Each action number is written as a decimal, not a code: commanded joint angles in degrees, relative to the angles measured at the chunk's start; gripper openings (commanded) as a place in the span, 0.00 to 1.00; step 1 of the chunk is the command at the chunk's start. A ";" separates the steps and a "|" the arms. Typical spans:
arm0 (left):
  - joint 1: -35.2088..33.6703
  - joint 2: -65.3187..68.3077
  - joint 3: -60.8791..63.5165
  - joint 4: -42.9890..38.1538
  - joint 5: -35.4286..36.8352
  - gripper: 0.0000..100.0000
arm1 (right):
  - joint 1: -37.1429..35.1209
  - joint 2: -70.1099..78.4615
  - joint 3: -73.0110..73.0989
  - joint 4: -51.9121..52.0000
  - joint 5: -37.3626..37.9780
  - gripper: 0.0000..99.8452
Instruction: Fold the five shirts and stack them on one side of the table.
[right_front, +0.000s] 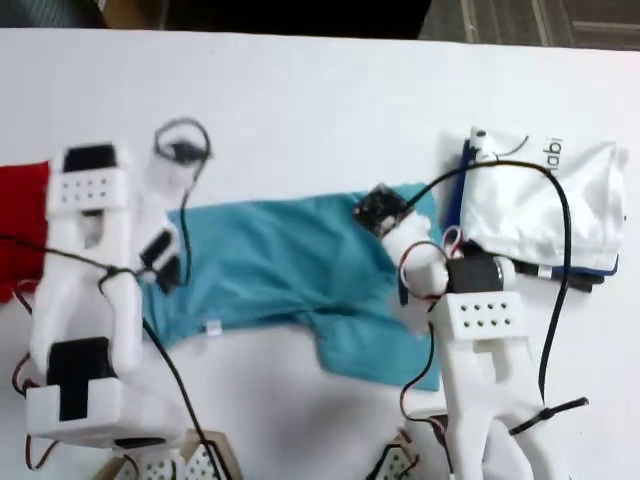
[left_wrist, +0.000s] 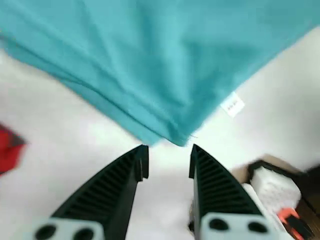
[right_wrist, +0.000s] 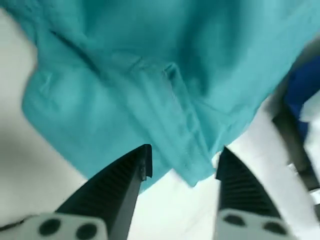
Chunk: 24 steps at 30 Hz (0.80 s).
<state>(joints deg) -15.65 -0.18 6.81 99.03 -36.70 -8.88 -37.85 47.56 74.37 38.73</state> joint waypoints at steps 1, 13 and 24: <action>-0.53 -0.44 -5.41 -3.34 1.14 0.10 | -0.48 -1.45 -0.26 -8.04 -4.66 0.00; 0.35 24.00 -2.33 -24.00 14.33 0.03 | -0.66 6.90 -1.05 -17.10 -10.73 0.02; -2.20 36.92 -22.37 -22.51 20.04 0.03 | -0.75 22.11 -13.36 -14.64 -10.99 0.02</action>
<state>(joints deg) -16.70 34.37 -9.36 76.18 -17.27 -8.97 -16.75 39.03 59.16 28.18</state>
